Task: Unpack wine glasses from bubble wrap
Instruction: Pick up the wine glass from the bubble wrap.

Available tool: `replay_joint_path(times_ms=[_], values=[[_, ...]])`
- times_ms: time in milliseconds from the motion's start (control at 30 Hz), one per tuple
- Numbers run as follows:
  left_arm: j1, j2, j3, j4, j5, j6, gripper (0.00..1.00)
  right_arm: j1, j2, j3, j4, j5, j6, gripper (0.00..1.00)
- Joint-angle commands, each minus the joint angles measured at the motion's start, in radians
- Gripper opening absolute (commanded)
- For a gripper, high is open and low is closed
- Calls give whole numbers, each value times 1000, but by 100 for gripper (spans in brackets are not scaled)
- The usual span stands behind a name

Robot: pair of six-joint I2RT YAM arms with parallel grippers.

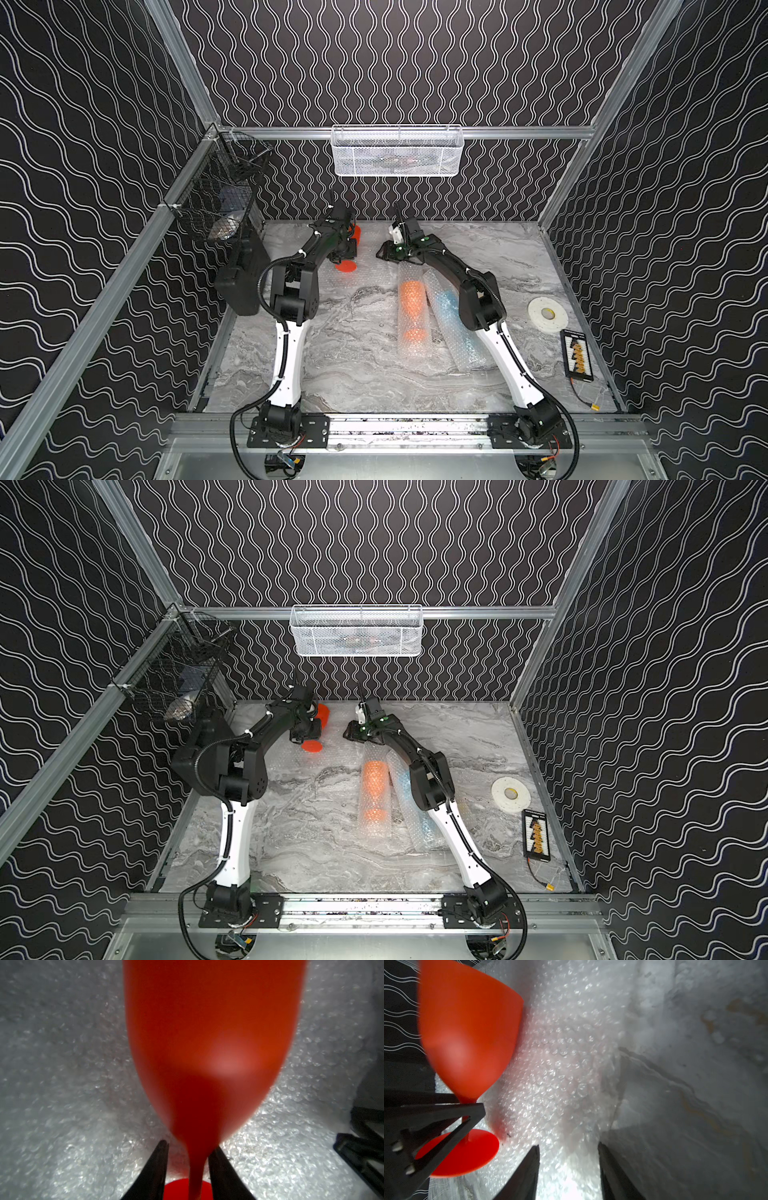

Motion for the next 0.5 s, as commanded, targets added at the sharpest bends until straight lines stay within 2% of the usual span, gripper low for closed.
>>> replay_joint_path(times_ms=[0, 167, 200, 367, 467], values=[[-4, -13, -4, 3, -19, 17, 33, 1, -7, -3, -32, 9, 3, 48], [-5, -33, -10, 9, -33, 24, 28, -1, -4, -2, -32, 8, 5, 48], [-4, -36, -10, 11, -35, 26, 24, -1, -4, -3, -32, 7, 6, 48], [-10, -48, 1, 16, -39, 35, 22, -1, -4, -7, -29, 7, 8, 48], [-13, -61, 1, 25, -36, 41, 15, -1, -5, -6, -30, 7, 8, 48]])
